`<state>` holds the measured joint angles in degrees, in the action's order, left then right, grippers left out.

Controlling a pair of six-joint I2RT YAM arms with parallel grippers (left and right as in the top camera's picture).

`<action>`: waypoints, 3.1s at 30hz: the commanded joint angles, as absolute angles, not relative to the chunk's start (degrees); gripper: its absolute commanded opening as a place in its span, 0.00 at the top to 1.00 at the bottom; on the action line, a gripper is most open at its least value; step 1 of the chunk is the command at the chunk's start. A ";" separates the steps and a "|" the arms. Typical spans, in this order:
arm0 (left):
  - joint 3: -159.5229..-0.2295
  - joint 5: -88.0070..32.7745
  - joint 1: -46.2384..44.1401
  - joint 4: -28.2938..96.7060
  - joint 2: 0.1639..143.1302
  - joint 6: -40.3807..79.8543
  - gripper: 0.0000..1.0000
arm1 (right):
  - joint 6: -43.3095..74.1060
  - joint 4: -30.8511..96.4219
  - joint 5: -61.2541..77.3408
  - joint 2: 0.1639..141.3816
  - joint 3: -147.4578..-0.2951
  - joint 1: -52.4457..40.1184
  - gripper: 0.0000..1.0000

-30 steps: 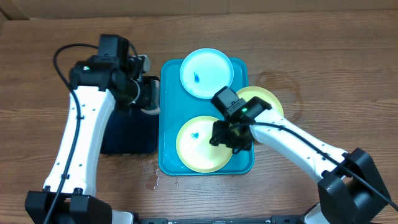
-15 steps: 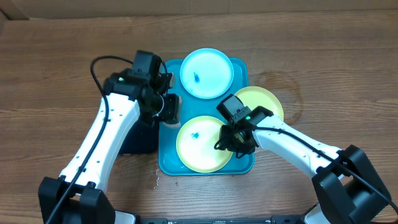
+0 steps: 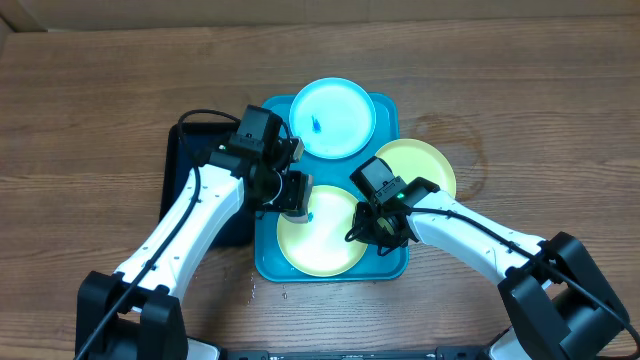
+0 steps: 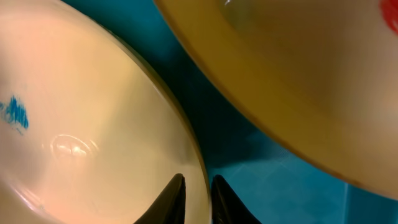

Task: Clean dirty plates on tray and stack at the side
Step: 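Bring the sponge in the left gripper over the blue-stained yellow plate, then scrub the blue stain with the sponge while the right gripper holds the plate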

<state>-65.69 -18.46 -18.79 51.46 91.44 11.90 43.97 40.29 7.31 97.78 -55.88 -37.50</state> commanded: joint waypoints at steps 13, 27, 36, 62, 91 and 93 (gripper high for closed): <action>-60.60 -18.92 -19.22 49.12 91.61 12.49 0.96 | 46.76 38.26 7.81 97.32 -55.70 -37.65 0.86; -60.47 -15.62 -19.31 50.92 91.61 12.21 0.96 | 48.49 36.01 7.60 97.36 -55.70 -38.20 0.91; -60.47 -12.47 -19.33 50.30 91.61 12.23 0.96 | 48.49 35.57 7.77 97.36 -55.70 -38.20 0.95; -60.47 -10.85 -20.14 46.02 91.61 6.81 0.96 | 51.05 34.50 7.77 99.90 -55.70 -38.20 0.96; -59.99 -20.88 -23.18 40.01 108.49 3.81 0.96 | 51.03 34.50 7.77 99.90 -55.70 -38.20 0.96; -60.12 -25.54 -23.18 40.47 108.31 1.10 0.96 | 50.98 34.52 7.77 99.90 -55.70 -38.20 0.96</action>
